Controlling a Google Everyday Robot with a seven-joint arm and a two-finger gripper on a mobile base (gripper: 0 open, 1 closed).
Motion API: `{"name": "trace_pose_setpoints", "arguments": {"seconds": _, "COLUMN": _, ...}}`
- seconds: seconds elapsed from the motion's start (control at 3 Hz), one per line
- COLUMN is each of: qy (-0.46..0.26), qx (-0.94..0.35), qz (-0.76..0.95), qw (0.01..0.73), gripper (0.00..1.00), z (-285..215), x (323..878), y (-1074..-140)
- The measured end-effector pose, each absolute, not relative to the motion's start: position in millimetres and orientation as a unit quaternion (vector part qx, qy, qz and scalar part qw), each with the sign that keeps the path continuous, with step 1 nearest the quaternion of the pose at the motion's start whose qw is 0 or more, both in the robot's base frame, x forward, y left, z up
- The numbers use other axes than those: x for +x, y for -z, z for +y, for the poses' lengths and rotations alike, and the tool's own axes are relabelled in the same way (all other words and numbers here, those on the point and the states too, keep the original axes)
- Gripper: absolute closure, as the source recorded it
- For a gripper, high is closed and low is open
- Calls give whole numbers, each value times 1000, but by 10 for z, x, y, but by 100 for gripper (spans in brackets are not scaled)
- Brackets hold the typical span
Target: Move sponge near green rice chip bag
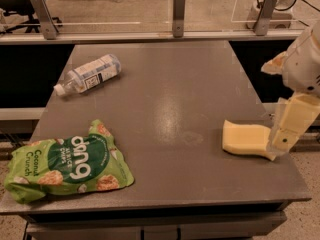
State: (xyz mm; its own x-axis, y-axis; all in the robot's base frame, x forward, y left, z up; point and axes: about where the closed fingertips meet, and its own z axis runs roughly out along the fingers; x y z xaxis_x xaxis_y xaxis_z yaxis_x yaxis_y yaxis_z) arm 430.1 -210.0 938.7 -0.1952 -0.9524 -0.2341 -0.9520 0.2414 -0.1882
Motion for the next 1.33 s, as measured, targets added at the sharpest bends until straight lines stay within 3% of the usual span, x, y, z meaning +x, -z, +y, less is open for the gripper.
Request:
{"name": "trace_pose_setpoints", "arguments": {"seconds": 0.67, "qy": -71, "qx": -647, "qz": 750, "qw": 118, "gripper": 0, "z": -1918, "x": 4030, "y": -8239}}
{"name": "trace_pose_setpoints", "arguments": {"seconds": 1.33, "qy": -71, "qx": -648, "qz": 750, "qw": 116, "gripper": 41, "z": -1914, "x": 4003, "y": -8218}}
